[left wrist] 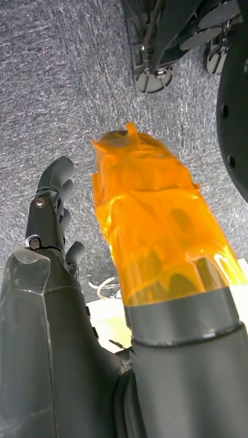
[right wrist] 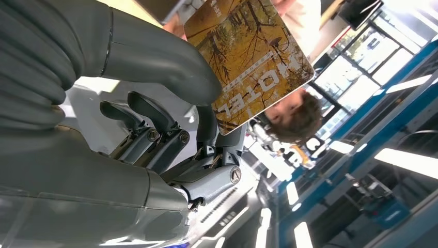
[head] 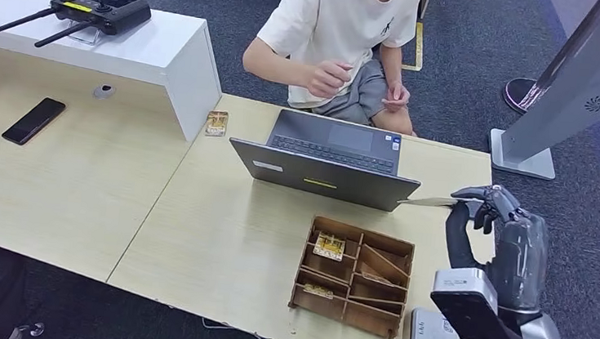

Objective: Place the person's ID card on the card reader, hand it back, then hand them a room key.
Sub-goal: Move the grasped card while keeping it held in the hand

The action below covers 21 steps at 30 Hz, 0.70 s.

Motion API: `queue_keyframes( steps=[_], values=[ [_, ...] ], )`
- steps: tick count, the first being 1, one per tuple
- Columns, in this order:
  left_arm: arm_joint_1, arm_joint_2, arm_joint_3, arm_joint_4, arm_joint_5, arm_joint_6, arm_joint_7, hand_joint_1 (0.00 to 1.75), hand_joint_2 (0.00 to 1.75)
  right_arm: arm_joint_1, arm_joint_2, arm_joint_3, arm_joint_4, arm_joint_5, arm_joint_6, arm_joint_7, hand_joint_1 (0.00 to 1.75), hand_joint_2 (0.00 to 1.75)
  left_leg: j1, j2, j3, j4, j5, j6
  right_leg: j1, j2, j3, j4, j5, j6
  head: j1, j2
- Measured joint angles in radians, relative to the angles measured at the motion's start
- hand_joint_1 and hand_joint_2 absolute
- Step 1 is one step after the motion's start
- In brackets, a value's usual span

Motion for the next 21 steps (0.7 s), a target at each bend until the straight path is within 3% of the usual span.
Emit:
queue_keyframes(
  steps=[8, 15, 21],
  values=[
    [0.018, -0.041, 0.047, -0.120, 0.008, -0.034, 0.003, 0.00, 0.00, 0.149, 0.003, -0.066, -0.086, -0.025, -0.013, -0.004, 1.75, 1.75, 0.000, 0.000, 0.000, 0.000, 0.000, 0.000, 0.000, 0.000, 0.000, 0.000, -0.001, -0.001, 0.000, 0.000],
    [0.026, -0.045, 0.072, -0.152, 0.067, -0.047, 0.033, 0.00, 0.00, 0.275, -0.015, -0.078, -0.118, -0.022, 0.060, 0.048, 1.75, 1.75, 0.000, 0.000, 0.000, 0.000, 0.000, 0.000, 0.000, 0.000, 0.000, 0.000, -0.001, -0.001, 0.000, 0.000],
    [0.027, -0.045, 0.077, -0.158, 0.077, -0.052, 0.039, 0.00, 0.00, 0.297, -0.028, -0.078, -0.121, -0.019, 0.072, 0.067, 1.75, 1.75, 0.000, 0.000, 0.000, 0.000, 0.000, 0.001, 0.000, 0.000, 0.000, 0.000, -0.001, -0.001, 0.000, 0.000]
  ],
)
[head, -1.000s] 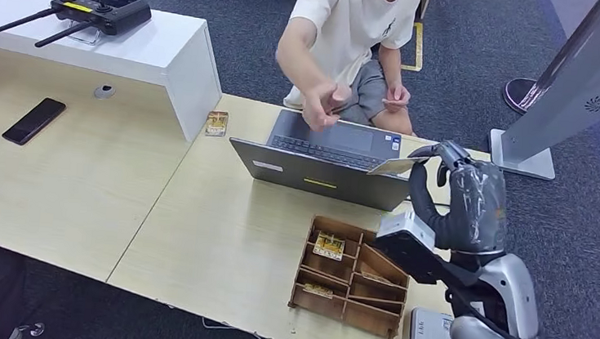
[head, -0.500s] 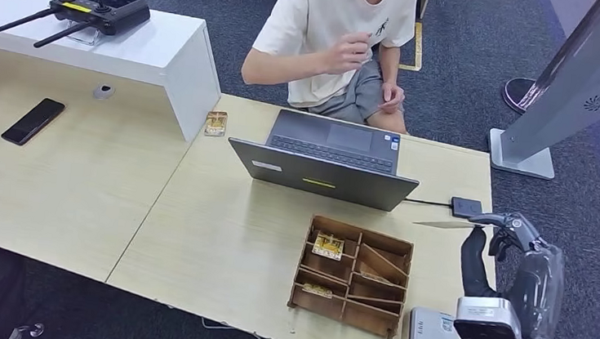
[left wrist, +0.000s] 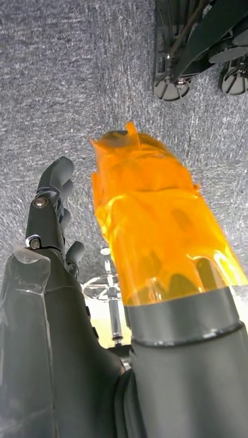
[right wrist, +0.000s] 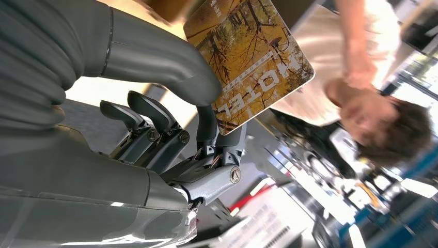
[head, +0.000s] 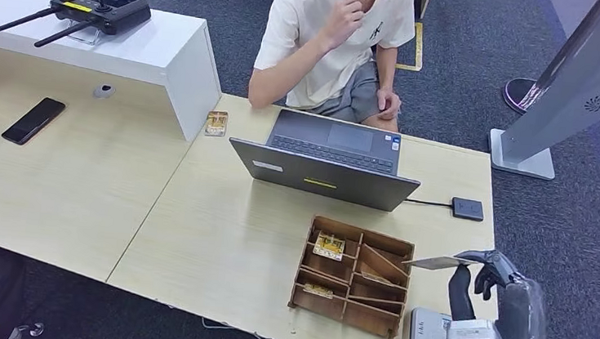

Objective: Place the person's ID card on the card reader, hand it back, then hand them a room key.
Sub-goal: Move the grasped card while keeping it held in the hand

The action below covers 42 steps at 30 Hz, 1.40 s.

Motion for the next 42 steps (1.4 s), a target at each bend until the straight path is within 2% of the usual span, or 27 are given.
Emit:
queue_keyframes(
  steps=[2, 8, 14, 21, 26, 32, 42],
  values=[
    [0.001, -0.001, 0.004, -0.004, 0.004, -0.002, 0.003, 0.00, 0.00, 0.016, -0.013, 0.002, -0.001, 0.002, 0.004, 0.013, 1.75, 1.75, 0.000, 0.000, 0.000, 0.000, 0.000, 0.000, 0.000, 0.000, 0.000, 0.000, 0.000, 0.000, 0.000, 0.000],
    [0.006, -0.005, 0.043, -0.014, 0.013, -0.010, 0.012, 0.00, 0.00, 0.110, -0.124, 0.039, -0.021, 0.004, -0.008, 0.123, 1.75, 1.75, 0.000, 0.000, 0.000, 0.000, -0.001, 0.000, 0.000, 0.000, 0.000, 0.000, 0.000, 0.000, 0.000, 0.000],
    [0.008, -0.006, 0.065, -0.014, 0.005, -0.014, 0.012, 0.00, 0.00, 0.143, -0.191, 0.065, -0.041, 0.020, -0.024, 0.191, 1.75, 1.75, 0.000, 0.001, 0.001, 0.000, -0.001, 0.000, 0.000, 0.000, 0.000, 0.000, 0.000, 0.000, 0.000, 0.000],
    [0.006, -0.007, 0.104, -0.014, -0.042, -0.020, 0.001, 0.00, 0.00, 0.165, -0.308, 0.113, -0.065, 0.011, -0.013, 0.286, 1.75, 1.75, 0.000, 0.002, 0.001, 0.000, -0.002, 0.001, 0.000, 0.001, 0.000, 0.000, 0.000, 0.000, 0.000, 0.000],
    [-0.001, -0.007, 0.134, -0.014, -0.073, -0.018, -0.012, 0.00, 0.00, 0.158, -0.372, 0.148, -0.067, -0.002, 0.011, 0.319, 1.75, 1.75, 0.000, 0.002, 0.001, 0.000, -0.002, 0.001, 0.000, 0.001, 0.000, 0.000, 0.000, 0.000, 0.000, 0.000],
    [-0.022, -0.006, 0.161, -0.004, -0.115, -0.003, -0.030, 0.00, 0.00, 0.108, -0.414, 0.181, -0.056, -0.033, 0.093, 0.320, 1.75, 1.75, 0.000, 0.002, 0.001, 0.000, -0.002, 0.001, 0.000, 0.001, 0.000, 0.000, 0.000, 0.000, 0.000, 0.000],
    [-0.050, -0.004, 0.192, 0.023, -0.149, 0.010, -0.042, 0.00, 0.00, 0.027, -0.413, 0.206, -0.002, -0.053, 0.188, 0.299, 1.75, 1.75, 0.000, 0.001, 0.001, 0.000, -0.002, 0.001, 0.000, 0.000, 0.001, 0.000, 0.000, 0.000, 0.000, 0.000]
  ],
)
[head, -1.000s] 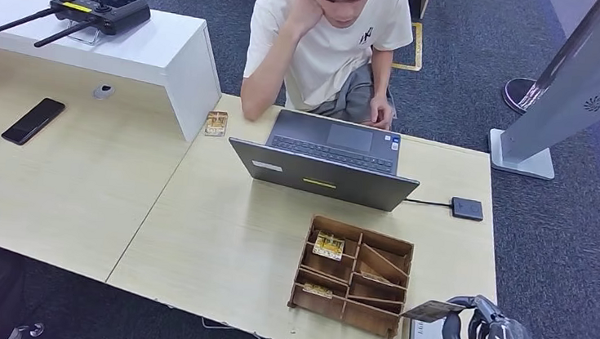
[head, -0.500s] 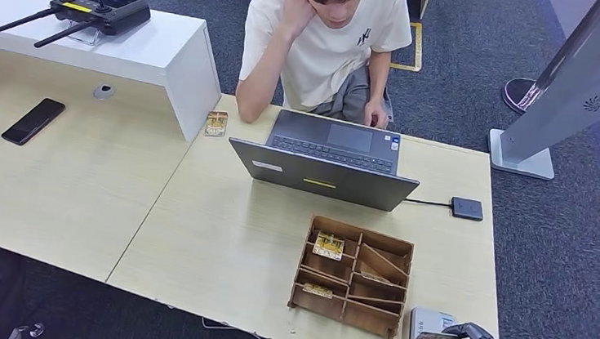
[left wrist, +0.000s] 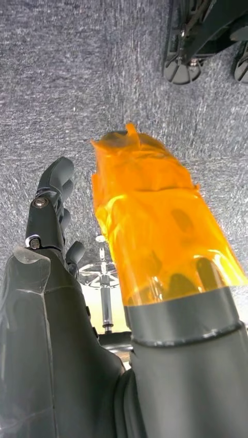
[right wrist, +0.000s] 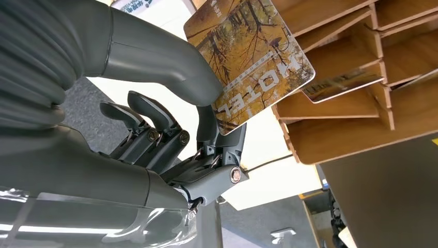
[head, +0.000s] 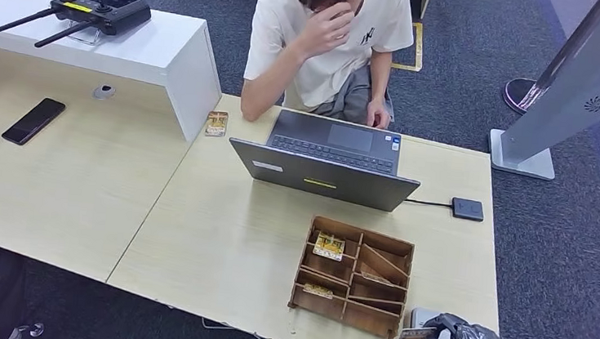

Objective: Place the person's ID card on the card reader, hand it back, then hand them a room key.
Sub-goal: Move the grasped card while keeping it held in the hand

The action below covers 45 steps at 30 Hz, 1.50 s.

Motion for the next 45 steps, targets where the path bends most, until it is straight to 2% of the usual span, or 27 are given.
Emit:
queue_keyframes(
  steps=[19, 34, 45],
  values=[
    [-0.025, -0.005, 0.061, 0.008, -0.058, -0.026, -0.002, 0.00, 0.00, -0.049, 0.029, 0.006, 0.131, 0.092, 0.063, 0.063, 1.75, 1.75, 0.000, 0.000, 0.000, 0.000, 0.000, 0.000, 0.000, 0.000, 0.000, 0.000, 0.000, 0.000, 0.000, 0.000],
    [-0.040, -0.010, 0.110, 0.008, -0.107, -0.036, -0.021, 0.00, 0.00, -0.106, 0.038, 0.000, 0.201, 0.114, 0.150, 0.058, 1.75, 1.75, 0.000, 0.000, 0.000, 0.000, 0.000, 0.000, 0.000, 0.000, 0.000, 0.000, 0.000, 0.000, 0.000, 0.000],
    [-0.049, -0.010, 0.121, 0.008, -0.121, -0.035, -0.022, 0.00, 0.00, -0.134, 0.059, 0.000, 0.245, 0.115, 0.173, 0.043, 1.75, 1.75, 0.000, 0.000, 0.000, 0.000, 0.000, 0.000, 0.000, 0.000, 0.000, 0.000, 0.000, 0.000, 0.000, 0.000]
  ],
)
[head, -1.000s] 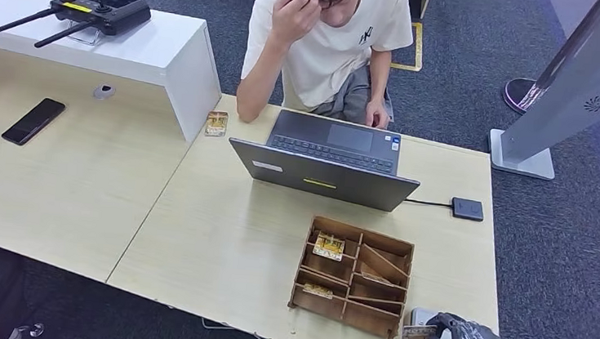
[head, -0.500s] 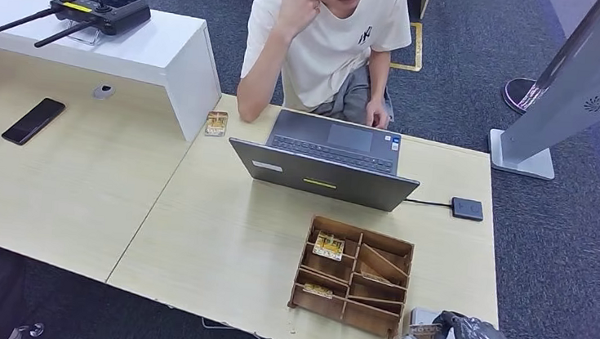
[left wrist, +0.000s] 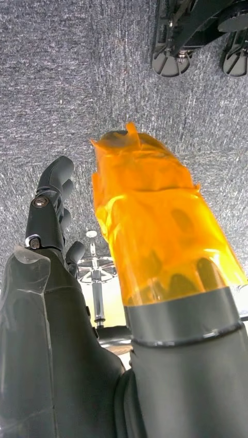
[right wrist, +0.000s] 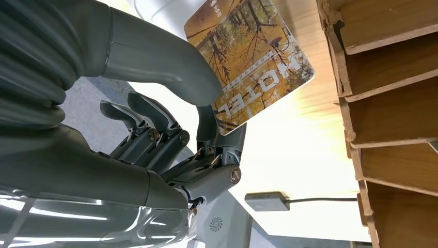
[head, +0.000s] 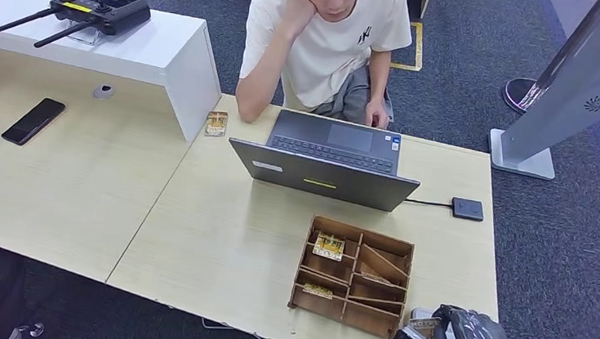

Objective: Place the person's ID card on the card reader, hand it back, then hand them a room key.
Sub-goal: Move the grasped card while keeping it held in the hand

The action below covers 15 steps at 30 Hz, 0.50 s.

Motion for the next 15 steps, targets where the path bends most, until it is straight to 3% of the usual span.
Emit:
queue_keyframes(
  steps=[15],
  values=[
    [-0.005, 0.000, 0.022, 0.000, -0.016, 0.002, -0.010, 0.00, 0.00, -0.024, 0.013, -0.002, 0.044, 0.010, 0.020, -0.003, 1.75, 1.75, 0.000, 0.000, 0.000, 0.000, 0.000, 0.000, 0.000, 0.000, 0.000, 0.000, 0.000, 0.000, 0.000, 0.000]
  ],
)
